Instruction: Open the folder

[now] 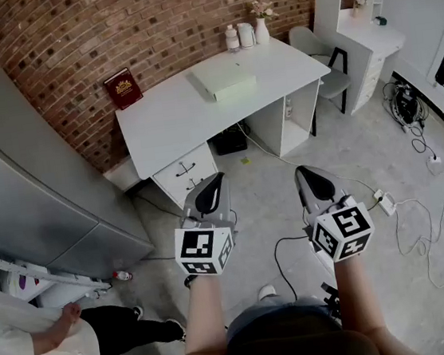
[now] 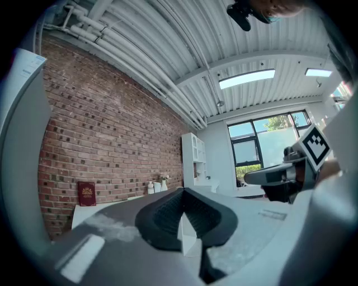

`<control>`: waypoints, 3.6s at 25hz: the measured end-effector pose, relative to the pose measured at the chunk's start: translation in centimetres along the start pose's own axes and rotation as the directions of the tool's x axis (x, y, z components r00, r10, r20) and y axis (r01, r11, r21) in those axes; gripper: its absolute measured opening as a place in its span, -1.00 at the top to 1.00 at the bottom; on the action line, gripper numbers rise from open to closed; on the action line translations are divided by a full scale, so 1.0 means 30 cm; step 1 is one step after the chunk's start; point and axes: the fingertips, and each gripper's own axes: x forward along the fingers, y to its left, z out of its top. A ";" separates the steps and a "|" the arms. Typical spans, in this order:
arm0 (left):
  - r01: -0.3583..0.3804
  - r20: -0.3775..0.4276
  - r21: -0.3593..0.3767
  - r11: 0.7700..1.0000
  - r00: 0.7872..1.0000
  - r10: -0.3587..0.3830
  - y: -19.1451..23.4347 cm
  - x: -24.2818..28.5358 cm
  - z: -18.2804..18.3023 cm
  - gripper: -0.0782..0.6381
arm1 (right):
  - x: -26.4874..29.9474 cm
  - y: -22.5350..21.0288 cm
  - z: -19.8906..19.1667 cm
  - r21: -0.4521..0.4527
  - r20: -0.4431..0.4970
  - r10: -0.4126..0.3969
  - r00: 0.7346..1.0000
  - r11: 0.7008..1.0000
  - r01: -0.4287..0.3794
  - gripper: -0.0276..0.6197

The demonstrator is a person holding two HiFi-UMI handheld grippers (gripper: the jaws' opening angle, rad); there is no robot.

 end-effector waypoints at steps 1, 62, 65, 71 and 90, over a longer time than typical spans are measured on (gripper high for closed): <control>-0.006 0.001 -0.003 1.000 1.000 0.006 0.024 -0.001 -0.005 0.79 | 0.017 0.006 -0.001 -0.002 0.000 0.000 1.000 1.000 0.000 0.92; -0.073 -0.065 -0.089 0.993 0.996 0.067 0.585 1.443 -0.193 0.77 | 1.359 -0.956 -0.021 0.017 -0.087 0.083 0.993 0.997 -0.082 0.92; -0.066 -0.079 -0.110 0.992 0.995 0.057 0.610 1.500 -0.219 0.70 | 1.405 -0.994 -0.039 0.021 -0.098 0.078 0.992 0.997 -0.077 0.92; -0.069 -0.118 -0.104 0.992 0.991 0.057 0.689 1.645 -0.284 0.78 | 1.552 -1.086 -0.056 0.020 -0.123 0.080 0.989 0.997 -0.078 0.92; -0.087 -0.210 -0.116 0.989 0.976 0.062 0.990 1.986 -0.400 0.58 | 2.067 -1.211 -0.095 0.049 -0.202 0.159 0.966 0.987 -0.152 0.92</control>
